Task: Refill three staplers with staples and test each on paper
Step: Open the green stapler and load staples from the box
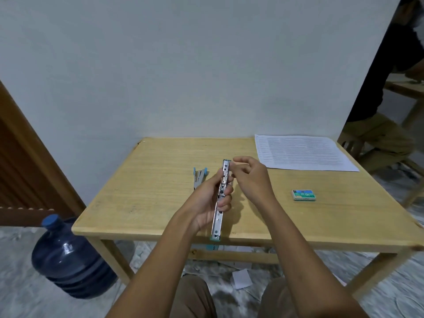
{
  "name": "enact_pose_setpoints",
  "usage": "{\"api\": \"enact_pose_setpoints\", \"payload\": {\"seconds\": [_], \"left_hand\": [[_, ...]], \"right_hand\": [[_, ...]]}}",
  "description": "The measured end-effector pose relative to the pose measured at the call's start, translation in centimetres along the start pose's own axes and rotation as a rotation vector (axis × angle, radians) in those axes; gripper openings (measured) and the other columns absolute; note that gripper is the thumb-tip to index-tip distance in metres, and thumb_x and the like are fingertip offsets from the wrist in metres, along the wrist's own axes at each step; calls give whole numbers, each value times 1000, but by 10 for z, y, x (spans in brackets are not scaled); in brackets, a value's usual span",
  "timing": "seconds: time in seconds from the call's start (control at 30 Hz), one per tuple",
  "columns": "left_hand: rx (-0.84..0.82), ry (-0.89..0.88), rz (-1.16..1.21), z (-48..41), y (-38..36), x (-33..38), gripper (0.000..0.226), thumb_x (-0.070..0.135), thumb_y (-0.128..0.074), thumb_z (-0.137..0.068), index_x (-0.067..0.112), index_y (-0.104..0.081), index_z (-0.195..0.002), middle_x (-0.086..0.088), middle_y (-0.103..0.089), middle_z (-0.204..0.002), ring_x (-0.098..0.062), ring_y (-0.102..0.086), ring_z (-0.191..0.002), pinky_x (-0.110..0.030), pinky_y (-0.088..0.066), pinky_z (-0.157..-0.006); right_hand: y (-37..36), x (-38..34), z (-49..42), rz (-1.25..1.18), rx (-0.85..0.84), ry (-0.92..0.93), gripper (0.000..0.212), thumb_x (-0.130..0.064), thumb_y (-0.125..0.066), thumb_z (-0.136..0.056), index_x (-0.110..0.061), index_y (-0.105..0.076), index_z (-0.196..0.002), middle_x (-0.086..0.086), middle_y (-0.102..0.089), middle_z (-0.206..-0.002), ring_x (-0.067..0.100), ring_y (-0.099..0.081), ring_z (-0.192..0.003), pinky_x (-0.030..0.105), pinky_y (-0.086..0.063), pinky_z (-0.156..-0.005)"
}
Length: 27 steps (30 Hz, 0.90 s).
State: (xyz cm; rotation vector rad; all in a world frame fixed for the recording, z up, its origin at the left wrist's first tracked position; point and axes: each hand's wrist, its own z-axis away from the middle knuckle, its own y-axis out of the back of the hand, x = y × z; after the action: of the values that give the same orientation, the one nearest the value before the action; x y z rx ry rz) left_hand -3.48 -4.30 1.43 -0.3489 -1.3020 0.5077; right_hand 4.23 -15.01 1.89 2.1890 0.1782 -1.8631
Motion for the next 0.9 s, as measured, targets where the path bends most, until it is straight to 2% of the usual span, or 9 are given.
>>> {"api": "enact_pose_setpoints", "payload": {"seconds": [0.03, 0.1, 0.2, 0.33, 0.47, 0.6, 0.73, 0.83, 0.9], "left_hand": [[3, 1, 49, 0, 1, 0, 35, 41, -42, -104, 12, -53, -87, 0, -45, -57, -9, -33, -33, -21, -25, -35], [12, -7, 115, -1, 4, -1, 38, 39, -41, -105, 12, -51, -79, 0, -45, -57, -9, -34, -34, -20, -29, -34], [9, -32, 127, -2, 5, 0, 43, 39, -40, -105, 10, -54, -76, 0, -45, -58, -9, -35, -35, -20, -30, -36], [8, -49, 97, -3, 6, -3, 46, 40, -41, -104, 9, -55, -73, 0, -46, -55, -9, -37, -37, -21, -29, -39], [10, -60, 93, -3, 6, -2, 41, 40, -44, -103, 9, -59, -81, 0, -48, -57, -9, -37, -37, -21, -28, -39], [20, -73, 96, -4, 4, -2, 40, 39, -43, -104, 8, -60, -86, 0, -48, -56, -9, -37, -36, -21, -27, -39], [31, -59, 97, -4, 6, -5, 42, 39, -41, -104, 3, -60, -98, 0, -47, -47, -9, -37, -34, -21, -27, -38], [39, -52, 97, -3, 5, -8, 47, 38, -40, -105, 5, -69, -88, -3, -54, -43, -9, -38, -32, -20, -28, -36], [58, -59, 91, -2, 4, -10, 43, 38, -41, -105, 9, -67, -86, -5, -54, -42, -9, -38, -31, -19, -27, -35]], "right_hand": [[0, 2, 2, 10, 28, 50, 7, -27, -66, -93, -28, -65, -100, -7, -76, -85, 8, -70, -80, 17, -50, -70], [0, 5, 9, 51, 47, 165, 13, -24, -60, -96, -37, -64, -97, -12, -74, -90, 7, -69, -84, 18, -50, -74], [-3, 12, 19, 146, -51, 272, 18, -28, -56, -99, -38, -68, -109, -15, -72, -96, 2, -65, -89, 16, -49, -75], [-7, 16, 25, 299, -65, 365, 26, -29, -52, -100, -36, -66, -121, -16, -67, -96, 3, -65, -87, 32, -54, -77], [-7, 12, 26, 322, -58, 387, 28, -28, -52, -100, -34, -64, -124, -13, -68, -100, 8, -66, -86, 38, -55, -79], [-8, 7, 24, 317, -47, 403, 24, -17, -55, -98, -26, -69, -114, -11, -68, -97, 12, -66, -82, 42, -54, -78], [-7, 10, 28, 329, -61, 402, 20, -15, -57, -96, -24, -70, -109, -14, -66, -97, 10, -65, -85, 41, -55, -77], [-9, 15, 31, 282, -92, 337, 19, -17, -57, -96, -21, -69, -110, -11, -65, -96, 21, -70, -80, 46, -58, -74], [-10, 18, 34, 270, -101, 313, 17, -18, -58, -96, -21, -68, -109, -7, -65, -97, 25, -70, -77, 49, -58, -74]]}}
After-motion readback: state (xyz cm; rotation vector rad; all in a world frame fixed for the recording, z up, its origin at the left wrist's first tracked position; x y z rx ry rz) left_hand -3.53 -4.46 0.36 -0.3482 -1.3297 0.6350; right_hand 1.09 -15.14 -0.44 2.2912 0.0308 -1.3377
